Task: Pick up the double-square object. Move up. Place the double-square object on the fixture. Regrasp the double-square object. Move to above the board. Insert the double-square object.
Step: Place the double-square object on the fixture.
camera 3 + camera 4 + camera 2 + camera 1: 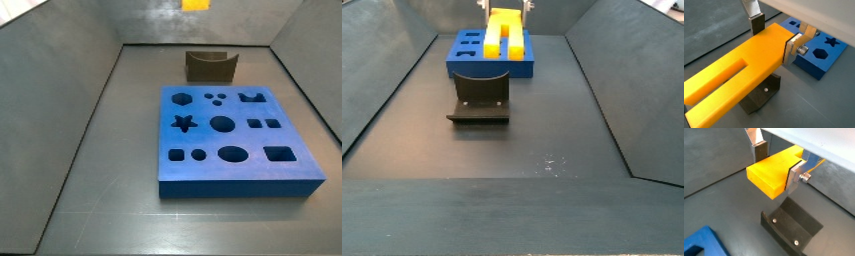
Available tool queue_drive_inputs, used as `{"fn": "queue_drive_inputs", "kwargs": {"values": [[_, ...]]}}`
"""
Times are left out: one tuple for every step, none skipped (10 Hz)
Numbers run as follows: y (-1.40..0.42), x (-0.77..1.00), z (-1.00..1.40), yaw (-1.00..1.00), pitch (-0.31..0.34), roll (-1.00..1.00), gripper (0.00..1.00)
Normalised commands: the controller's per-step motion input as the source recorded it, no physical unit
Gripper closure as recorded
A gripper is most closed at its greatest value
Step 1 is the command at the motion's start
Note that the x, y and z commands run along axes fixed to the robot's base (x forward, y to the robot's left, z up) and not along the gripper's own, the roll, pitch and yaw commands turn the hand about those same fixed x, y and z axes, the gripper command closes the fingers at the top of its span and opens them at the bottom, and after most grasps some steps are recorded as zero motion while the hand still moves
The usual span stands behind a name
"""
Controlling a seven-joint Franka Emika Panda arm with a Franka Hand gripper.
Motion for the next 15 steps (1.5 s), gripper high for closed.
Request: {"fn": "queue_drive_inputs", "kwargs": {"values": [[-0.33,0.82,-0.06,-0.07,0.083,-1.0,1.0],[-0.14,0.76,-0.03,-0.08,0.089,-1.0,1.0],[-0.07,0.71,-0.02,-0.08,0.098,-1.0,1.0],[-0.02,0.66,-0.01,-0.08,0.108,-1.0,1.0],[0.0,0.64,-0.01,-0.09,0.113,-1.0,1.0],[0.02,0.59,-0.01,-0.09,0.119,-1.0,1.0],[0.03,0.55,-0.02,-0.1,0.122,-1.0,1.0],[0.03,0.5,-0.01,-0.11,0.126,-1.0,1.0],[0.04,0.46,-0.02,-0.12,0.129,-1.0,1.0],[0.04,0.42,-0.02,-0.12,0.131,-1.0,1.0],[0.04,0.37,-0.02,-0.14,0.133,-1.0,1.0],[0.04,0.34,-0.02,-0.15,0.135,-1.0,1.0],[0.04,0.31,-0.02,-0.17,0.133,-1.0,1.0],[0.04,0.27,-0.02,-0.2,0.131,-1.0,1.0],[0.05,0.24,-0.02,-0.23,0.129,-1.0,1.0]]}}
